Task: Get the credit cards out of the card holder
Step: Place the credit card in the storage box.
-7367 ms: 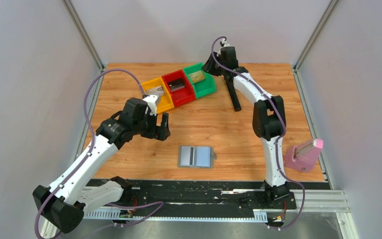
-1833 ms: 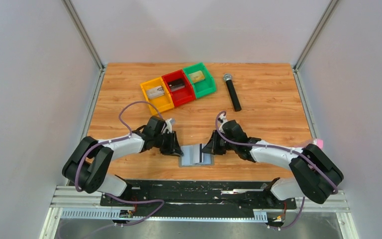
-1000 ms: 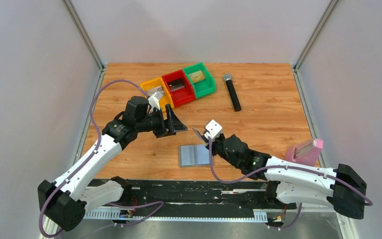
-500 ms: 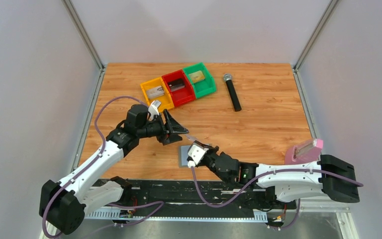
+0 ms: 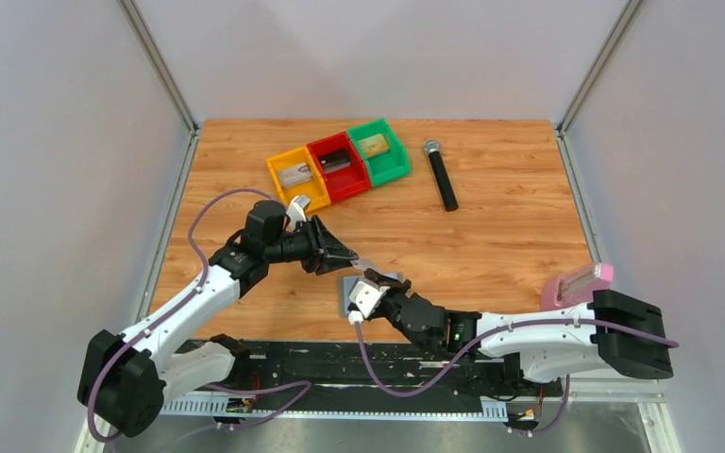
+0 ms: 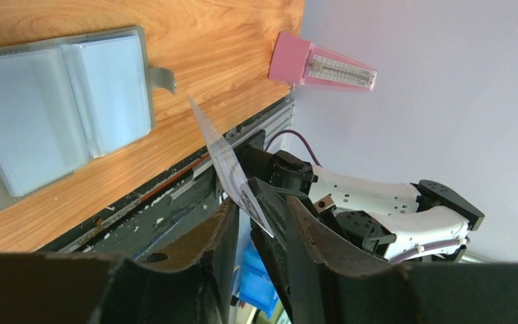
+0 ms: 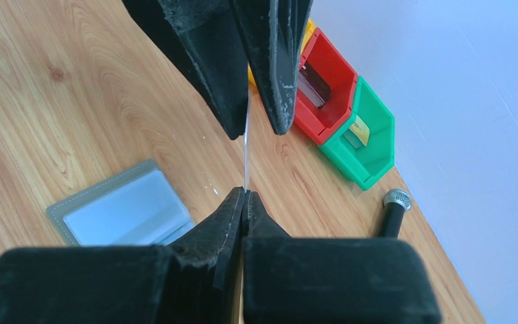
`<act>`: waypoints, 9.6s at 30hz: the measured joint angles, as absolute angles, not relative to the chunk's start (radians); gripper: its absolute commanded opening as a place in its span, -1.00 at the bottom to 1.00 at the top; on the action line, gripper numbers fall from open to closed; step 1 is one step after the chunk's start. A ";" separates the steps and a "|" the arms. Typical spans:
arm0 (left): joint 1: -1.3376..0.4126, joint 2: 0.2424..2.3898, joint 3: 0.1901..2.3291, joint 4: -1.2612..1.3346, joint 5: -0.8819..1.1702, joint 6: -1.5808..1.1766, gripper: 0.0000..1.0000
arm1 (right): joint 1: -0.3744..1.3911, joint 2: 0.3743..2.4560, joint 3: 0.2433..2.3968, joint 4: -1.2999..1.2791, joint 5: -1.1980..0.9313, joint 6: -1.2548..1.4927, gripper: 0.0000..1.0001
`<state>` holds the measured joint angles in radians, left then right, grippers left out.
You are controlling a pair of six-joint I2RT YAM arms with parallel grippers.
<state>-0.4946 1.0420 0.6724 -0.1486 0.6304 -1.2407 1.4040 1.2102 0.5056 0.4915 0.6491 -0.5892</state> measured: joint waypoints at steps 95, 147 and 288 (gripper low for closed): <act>-0.409 1.129 0.699 0.083 0.941 -0.935 0.48 | 0.730 1.036 0.616 0.366 -0.183 0.927 -1.00; -0.559 1.263 0.812 0.031 1.152 -0.805 -1.00 | 0.535 1.295 0.990 -0.193 -0.984 0.371 -0.04; 0.096 2.138 1.728 -0.572 0.627 -0.490 -1.00 | 0.489 0.975 0.571 0.246 -0.213 0.745 1.00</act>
<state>0.0959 2.1384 1.7279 -0.5716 0.6266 -0.4896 0.4892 0.9749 0.5713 0.2462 -0.2127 0.7452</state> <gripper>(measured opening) 0.006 0.998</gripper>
